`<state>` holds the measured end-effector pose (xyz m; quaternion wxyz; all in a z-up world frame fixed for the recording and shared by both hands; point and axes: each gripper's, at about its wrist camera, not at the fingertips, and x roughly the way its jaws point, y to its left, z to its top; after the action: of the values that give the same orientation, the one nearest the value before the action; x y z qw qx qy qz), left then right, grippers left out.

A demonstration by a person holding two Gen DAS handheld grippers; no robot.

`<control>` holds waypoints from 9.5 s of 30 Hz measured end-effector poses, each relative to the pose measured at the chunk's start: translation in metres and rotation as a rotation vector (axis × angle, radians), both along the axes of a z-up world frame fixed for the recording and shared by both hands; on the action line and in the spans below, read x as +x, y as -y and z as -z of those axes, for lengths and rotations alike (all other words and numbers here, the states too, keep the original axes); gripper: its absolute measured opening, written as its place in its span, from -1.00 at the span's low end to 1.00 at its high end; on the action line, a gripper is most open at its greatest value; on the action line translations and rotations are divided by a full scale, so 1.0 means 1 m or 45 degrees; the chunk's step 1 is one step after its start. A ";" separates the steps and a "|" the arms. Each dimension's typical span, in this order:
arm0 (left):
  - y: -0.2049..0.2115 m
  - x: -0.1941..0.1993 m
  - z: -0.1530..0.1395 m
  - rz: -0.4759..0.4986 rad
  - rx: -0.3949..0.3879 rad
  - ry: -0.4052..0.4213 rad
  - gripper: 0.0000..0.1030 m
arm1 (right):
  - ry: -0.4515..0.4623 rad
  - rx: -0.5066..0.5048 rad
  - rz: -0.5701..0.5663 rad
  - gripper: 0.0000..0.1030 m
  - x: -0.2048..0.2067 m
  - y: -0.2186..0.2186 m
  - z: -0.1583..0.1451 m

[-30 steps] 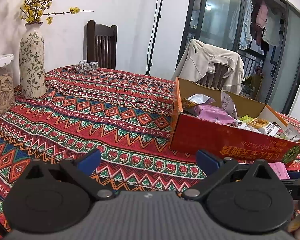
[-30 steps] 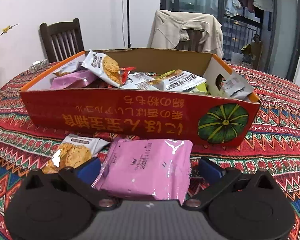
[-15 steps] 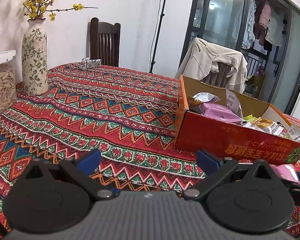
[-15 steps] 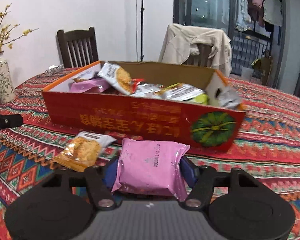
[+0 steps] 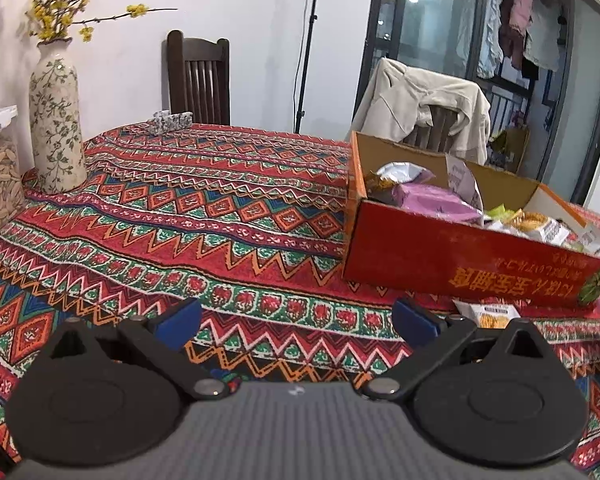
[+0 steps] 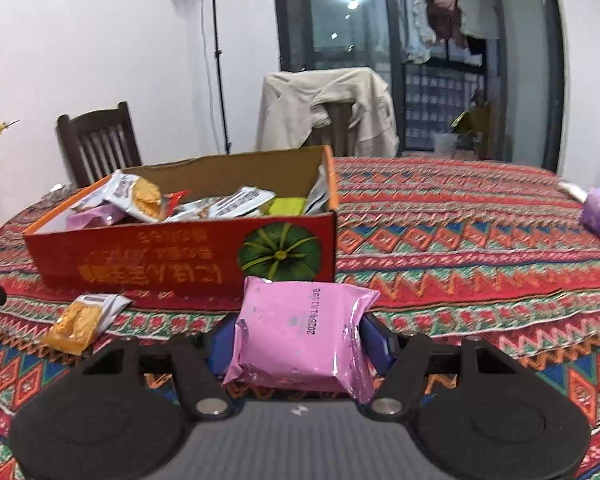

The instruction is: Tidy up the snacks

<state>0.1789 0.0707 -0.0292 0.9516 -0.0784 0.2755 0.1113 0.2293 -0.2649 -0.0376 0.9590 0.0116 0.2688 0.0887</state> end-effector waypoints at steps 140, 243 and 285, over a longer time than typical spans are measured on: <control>0.083 0.163 -0.051 0.127 0.023 0.297 -0.12 | 0.284 0.091 -0.211 0.27 0.137 -0.047 -0.047; 0.088 -0.175 -0.032 0.144 0.048 0.280 1.00 | 0.158 0.098 -0.149 1.00 -0.169 0.009 -0.037; 0.092 -0.176 -0.029 0.182 0.038 0.265 1.00 | 0.133 0.094 -0.152 1.00 -0.167 0.006 -0.029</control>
<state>0.0028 -0.0212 -0.0004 0.9816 -0.0556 0.1783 0.0384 0.0622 -0.2712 -0.0083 0.9637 0.0264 0.2152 0.1560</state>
